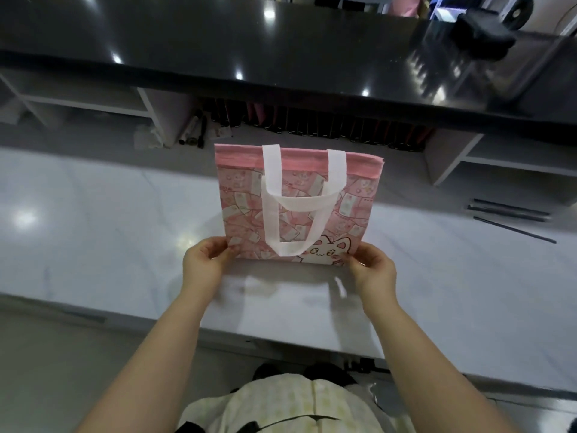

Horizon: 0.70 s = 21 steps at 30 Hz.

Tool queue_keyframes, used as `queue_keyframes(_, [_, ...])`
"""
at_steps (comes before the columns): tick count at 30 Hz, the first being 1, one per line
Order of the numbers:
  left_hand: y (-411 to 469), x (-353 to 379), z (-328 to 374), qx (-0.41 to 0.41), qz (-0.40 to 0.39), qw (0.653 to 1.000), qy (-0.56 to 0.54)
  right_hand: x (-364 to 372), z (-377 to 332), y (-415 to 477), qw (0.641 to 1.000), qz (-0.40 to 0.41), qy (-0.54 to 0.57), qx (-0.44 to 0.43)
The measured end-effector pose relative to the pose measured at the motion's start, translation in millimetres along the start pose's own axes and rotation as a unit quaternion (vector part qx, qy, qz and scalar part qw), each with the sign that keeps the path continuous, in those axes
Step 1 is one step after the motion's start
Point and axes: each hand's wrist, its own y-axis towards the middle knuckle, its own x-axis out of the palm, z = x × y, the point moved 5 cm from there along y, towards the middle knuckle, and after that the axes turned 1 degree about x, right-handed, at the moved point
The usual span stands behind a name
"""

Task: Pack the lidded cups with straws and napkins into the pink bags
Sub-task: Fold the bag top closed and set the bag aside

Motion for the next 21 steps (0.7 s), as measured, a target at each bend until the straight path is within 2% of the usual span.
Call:
queue_keyframes(5, [-22.1, -5.0, 19.8, 0.027, 0.082, 0.996, 0.015, 9.5, -28.5, 6.6, 0.998, -0.052, 0.021, -0.027])
queue_keyframes(10, [-69.4, -34.9, 30.4, 0.036, 0.186, 0.981, -0.038, 33.1, -55.1, 1.2, 0.987, -0.147, 0.039, -0.048])
queue_keyframes(14, [-111.7, -58.7, 36.8, 0.047, 0.278, 0.957, -0.072, 67.1, -65.7, -10.2, 0.969, -0.235, 0.057, -0.051])
queue_keyframes(21, [-213.4, -105.5, 9.7, 0.013, 0.428, 0.898, -0.099, 133.3, -43.1, -65.5, 0.926, -0.367, 0.081, 0.010])
